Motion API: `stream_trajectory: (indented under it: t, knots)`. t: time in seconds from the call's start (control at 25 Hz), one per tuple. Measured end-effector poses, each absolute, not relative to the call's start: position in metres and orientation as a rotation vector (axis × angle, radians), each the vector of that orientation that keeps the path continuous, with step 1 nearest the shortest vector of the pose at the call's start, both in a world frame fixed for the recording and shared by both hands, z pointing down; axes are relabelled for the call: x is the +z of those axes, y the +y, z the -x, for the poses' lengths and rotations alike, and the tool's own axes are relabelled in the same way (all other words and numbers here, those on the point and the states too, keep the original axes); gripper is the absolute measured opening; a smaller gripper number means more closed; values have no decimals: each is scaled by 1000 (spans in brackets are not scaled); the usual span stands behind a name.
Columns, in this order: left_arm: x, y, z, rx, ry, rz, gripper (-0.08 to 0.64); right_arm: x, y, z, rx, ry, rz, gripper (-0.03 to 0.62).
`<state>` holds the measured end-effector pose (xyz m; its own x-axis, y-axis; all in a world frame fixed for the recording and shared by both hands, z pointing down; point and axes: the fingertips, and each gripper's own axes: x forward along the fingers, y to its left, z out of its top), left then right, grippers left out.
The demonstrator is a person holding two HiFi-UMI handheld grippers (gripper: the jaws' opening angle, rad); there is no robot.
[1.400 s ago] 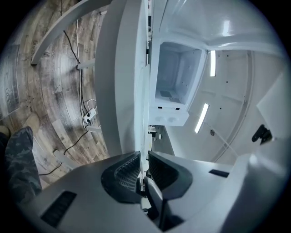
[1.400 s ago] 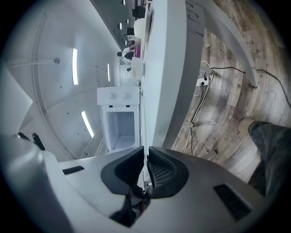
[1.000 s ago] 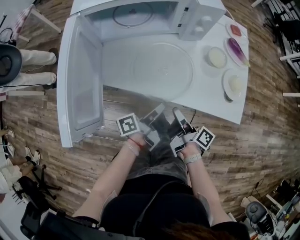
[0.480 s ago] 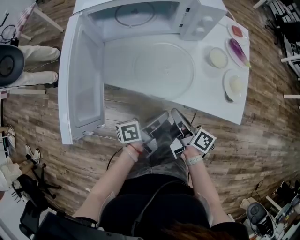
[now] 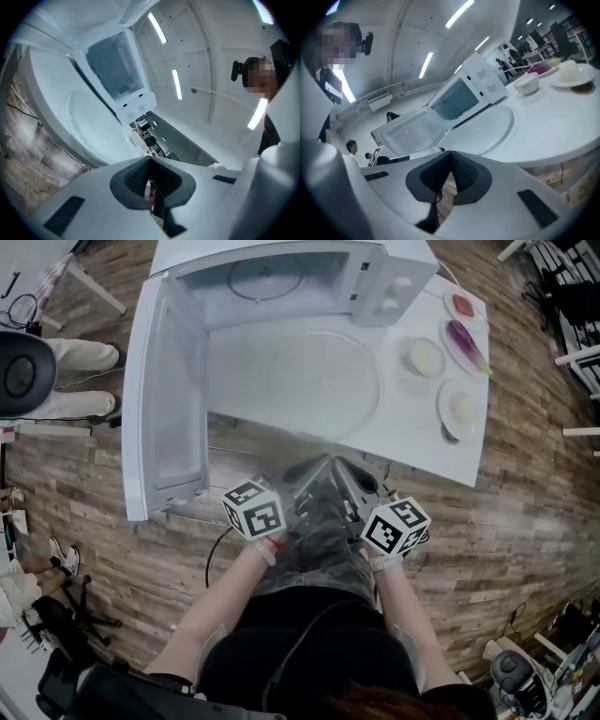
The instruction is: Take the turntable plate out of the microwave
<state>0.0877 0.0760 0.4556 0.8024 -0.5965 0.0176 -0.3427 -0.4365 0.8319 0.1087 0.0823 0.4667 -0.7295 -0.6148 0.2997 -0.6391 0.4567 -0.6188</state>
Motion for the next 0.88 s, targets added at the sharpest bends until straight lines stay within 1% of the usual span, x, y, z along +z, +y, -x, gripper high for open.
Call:
stream_trajectory:
  t: [0.4, 0.72, 0.88]
  knots:
    - [435, 75, -77, -348, -778, -2178, 11, 445, 85, -104, 970, -2695, -1148, 20]
    - [418, 73, -63, -289, -877, -2294, 12, 427, 90, -88, 818, -2713, -1143, 20]
    - [423, 69, -60, -245, -945, -2271, 12, 423, 93, -86, 776, -2708, -1120, 20]
